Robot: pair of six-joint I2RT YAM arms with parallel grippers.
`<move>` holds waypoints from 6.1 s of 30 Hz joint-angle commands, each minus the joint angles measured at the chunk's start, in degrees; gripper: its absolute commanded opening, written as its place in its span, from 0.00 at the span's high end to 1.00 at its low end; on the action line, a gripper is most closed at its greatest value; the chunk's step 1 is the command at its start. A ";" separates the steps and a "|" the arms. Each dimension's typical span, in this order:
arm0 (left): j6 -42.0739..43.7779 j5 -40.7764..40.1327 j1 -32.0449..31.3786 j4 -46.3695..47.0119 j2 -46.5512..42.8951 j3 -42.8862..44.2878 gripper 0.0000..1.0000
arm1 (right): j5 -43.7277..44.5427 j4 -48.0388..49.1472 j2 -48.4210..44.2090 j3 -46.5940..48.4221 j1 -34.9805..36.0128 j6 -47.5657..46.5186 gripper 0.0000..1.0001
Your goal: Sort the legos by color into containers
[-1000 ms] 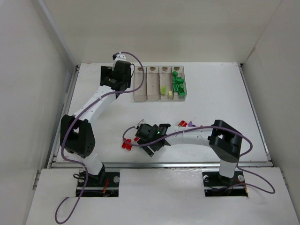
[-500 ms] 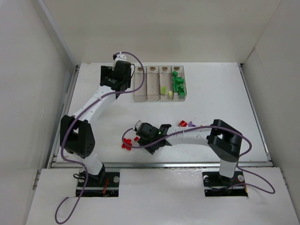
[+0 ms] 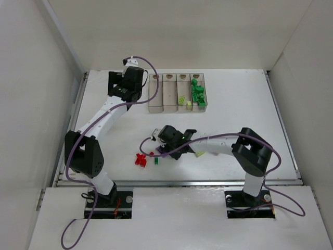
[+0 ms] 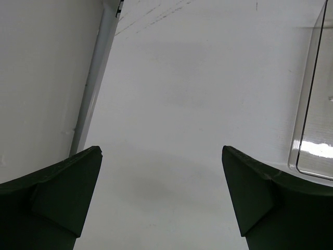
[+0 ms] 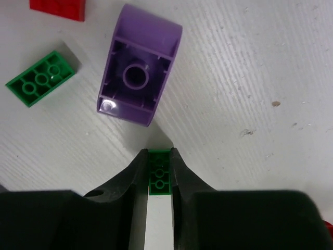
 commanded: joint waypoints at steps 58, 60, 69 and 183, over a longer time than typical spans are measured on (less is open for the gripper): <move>-1.17 -7.94 2.46 4.33 2.31 -0.81 0.00 | -4.91 6.50 -4.51 6.32 -5.25 4.10 0.00; -1.17 -10.92 3.08 4.86 1.69 -1.50 0.00 | -3.87 7.65 -2.14 7.46 -3.66 4.10 0.00; -1.17 -11.73 6.50 6.35 -0.07 -4.41 0.00 | -5.44 9.32 3.75 9.22 -2.07 2.43 0.05; 1.87 17.41 6.51 -2.16 1.52 7.62 0.01 | -3.68 -1.34 -15.49 28.38 -29.75 27.82 1.00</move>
